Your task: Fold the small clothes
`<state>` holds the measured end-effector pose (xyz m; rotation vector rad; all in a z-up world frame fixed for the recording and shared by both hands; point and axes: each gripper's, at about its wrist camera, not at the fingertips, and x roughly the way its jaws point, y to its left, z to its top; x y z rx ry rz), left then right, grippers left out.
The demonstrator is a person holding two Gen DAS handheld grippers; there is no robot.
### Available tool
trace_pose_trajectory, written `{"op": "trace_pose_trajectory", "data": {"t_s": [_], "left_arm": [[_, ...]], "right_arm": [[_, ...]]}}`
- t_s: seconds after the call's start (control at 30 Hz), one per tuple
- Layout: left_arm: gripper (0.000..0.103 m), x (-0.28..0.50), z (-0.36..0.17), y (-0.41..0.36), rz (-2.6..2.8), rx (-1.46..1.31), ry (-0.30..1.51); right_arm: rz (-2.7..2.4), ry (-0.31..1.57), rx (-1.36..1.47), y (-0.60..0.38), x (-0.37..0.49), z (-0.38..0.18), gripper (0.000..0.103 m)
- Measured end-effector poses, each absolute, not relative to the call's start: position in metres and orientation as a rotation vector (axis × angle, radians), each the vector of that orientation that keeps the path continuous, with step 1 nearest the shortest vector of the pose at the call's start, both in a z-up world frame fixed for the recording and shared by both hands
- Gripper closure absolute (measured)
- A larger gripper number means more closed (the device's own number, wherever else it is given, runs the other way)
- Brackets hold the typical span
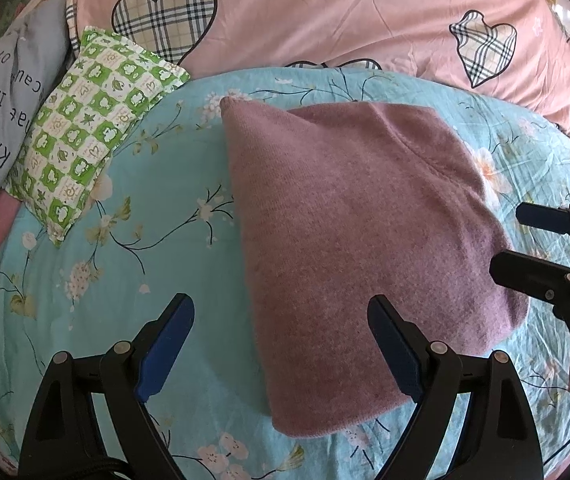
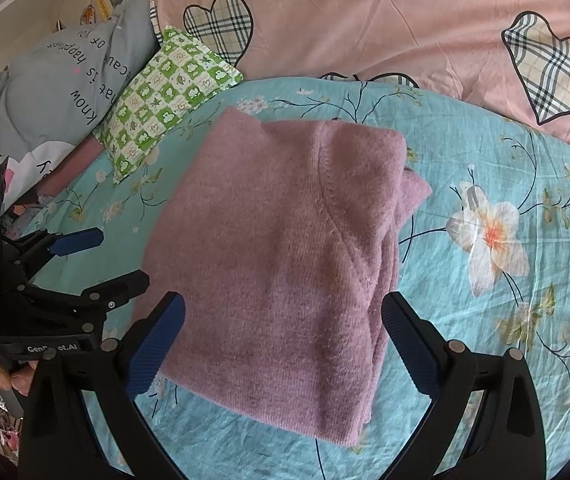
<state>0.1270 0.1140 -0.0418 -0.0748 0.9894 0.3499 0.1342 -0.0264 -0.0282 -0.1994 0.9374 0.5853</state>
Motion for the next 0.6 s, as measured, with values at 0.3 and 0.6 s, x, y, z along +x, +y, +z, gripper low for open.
{"op": "trace_pose_trajectory", "data": {"t_s": [0.3,0.6], "left_arm": [[0.014,0.132,-0.04,0.123,0.377,-0.088,0.988],[0.014,0.127,-0.037,0.13,0.387,-0.122,0.975]], "right_arm": [[0.587,0.94,-0.18,-0.025,0.144,-0.025,0.004],[0.582,0.944,-0.18,-0.027,0.147,-0.023,0.004]]}}
